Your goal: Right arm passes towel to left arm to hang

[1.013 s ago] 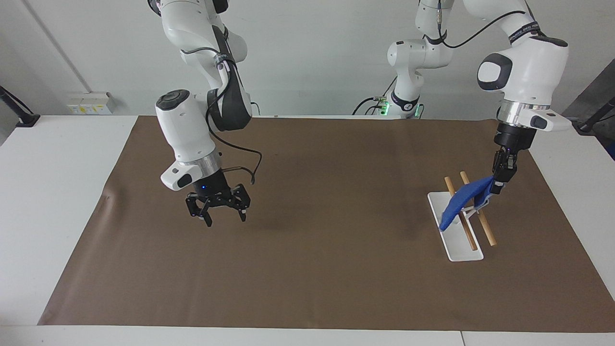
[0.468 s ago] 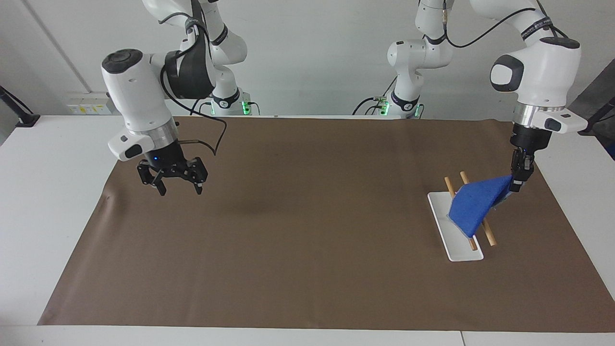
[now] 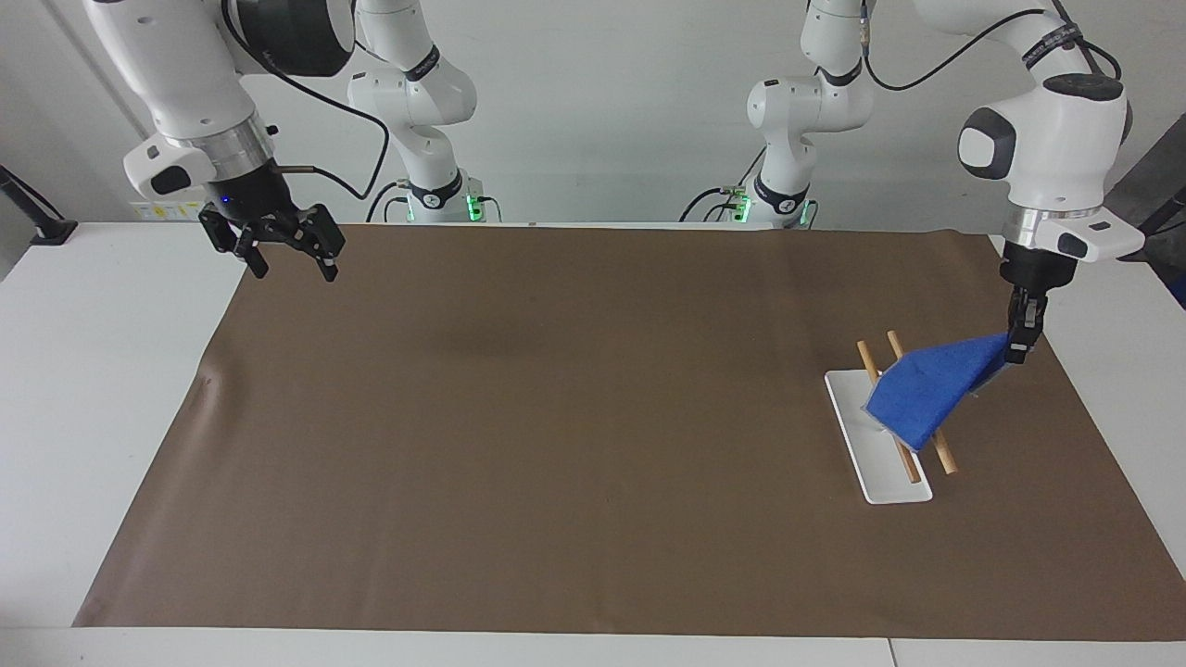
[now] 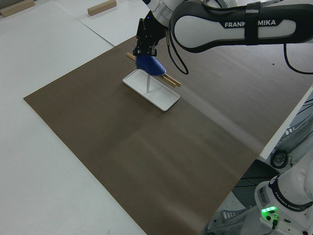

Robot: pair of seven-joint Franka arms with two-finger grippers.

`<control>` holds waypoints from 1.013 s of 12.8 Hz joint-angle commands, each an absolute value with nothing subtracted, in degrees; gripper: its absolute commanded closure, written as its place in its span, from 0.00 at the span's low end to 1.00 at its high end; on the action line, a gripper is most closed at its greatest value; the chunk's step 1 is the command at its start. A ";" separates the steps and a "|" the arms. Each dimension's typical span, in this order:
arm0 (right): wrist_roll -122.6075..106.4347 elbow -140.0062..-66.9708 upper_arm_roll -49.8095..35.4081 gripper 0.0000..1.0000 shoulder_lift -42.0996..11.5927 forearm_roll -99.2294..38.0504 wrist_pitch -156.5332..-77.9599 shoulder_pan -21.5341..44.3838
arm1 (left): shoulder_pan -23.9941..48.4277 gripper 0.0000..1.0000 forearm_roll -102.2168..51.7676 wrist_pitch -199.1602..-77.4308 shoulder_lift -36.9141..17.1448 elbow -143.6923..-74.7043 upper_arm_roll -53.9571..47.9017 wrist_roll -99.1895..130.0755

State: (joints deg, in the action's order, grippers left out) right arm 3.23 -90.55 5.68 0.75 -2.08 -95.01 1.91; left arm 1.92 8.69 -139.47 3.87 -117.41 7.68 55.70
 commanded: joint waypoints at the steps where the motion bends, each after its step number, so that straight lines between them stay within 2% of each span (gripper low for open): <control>1: 4.57 -90.77 5.63 0.00 1.92 -0.27 -92.81 1.76 | 1.85 1.00 10.90 -139.04 2.56 -117.25 7.82 55.37; 2: 5.27 -92.88 5.36 0.00 3.15 -0.26 -92.90 1.76 | 1.85 1.00 11.16 -139.48 1.85 -117.25 7.82 55.28; 13: 7.29 -95.01 5.54 0.00 3.43 -0.26 -93.43 1.76 | 1.93 1.00 11.95 -146.34 -2.46 -116.63 7.65 55.81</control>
State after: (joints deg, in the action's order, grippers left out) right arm 6.13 -93.13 5.81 1.89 -1.79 -92.59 1.93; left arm 1.93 10.52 -145.01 -1.34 -117.37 7.54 55.68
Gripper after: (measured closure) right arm 0.000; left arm 0.978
